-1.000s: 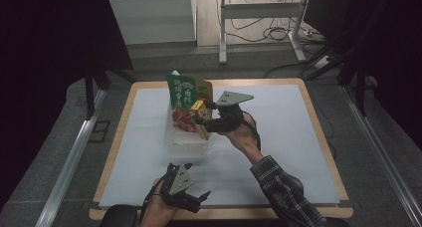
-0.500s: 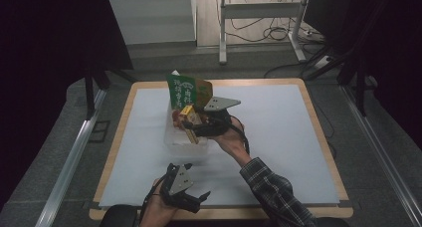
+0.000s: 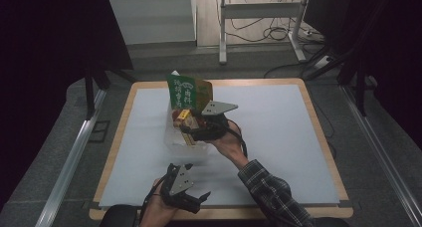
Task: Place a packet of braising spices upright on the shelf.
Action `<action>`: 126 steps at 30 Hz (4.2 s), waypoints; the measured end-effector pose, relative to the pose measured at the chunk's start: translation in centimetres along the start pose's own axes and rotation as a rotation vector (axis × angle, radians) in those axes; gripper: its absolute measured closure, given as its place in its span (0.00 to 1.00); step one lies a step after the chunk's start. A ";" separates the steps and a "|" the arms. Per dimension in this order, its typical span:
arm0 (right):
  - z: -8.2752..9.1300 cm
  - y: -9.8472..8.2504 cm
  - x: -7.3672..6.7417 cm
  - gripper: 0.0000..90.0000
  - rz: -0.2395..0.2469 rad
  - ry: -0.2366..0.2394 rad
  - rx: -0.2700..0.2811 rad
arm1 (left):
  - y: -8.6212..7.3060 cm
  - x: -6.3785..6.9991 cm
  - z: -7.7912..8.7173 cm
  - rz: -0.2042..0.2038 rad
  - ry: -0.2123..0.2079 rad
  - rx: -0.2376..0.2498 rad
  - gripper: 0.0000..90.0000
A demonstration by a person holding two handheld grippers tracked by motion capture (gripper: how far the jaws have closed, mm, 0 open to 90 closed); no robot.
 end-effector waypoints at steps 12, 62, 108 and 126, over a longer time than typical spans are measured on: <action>1.1 -0.4 0.0 0.36 -0.009 0.006 -0.017 | 0.0 0.1 -0.1 -0.010 -0.003 -0.009 0.00; 1.5 -1.5 0.1 0.36 -0.060 -0.030 -0.115 | 0.1 0.4 -0.4 -0.028 -0.009 -0.020 0.00; 1.5 -2.2 0.5 0.12 -0.001 -0.008 -0.213 | 0.0 0.2 -0.2 -0.022 0.013 -0.011 0.00; 4.7 -3.1 0.7 0.07 0.012 -0.056 -0.245 | 0.0 0.2 -0.3 -0.027 0.009 -0.013 0.00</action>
Point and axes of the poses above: each handheld gripper's, and its own axes: z roughly backward along the jaws, y roughly out of its top, x roughly to its right, the point moved 2 cm from there along -z, roughly forward along the jaws, and after that the axes turned 8 degrees about -x, right-handed, at the moved point
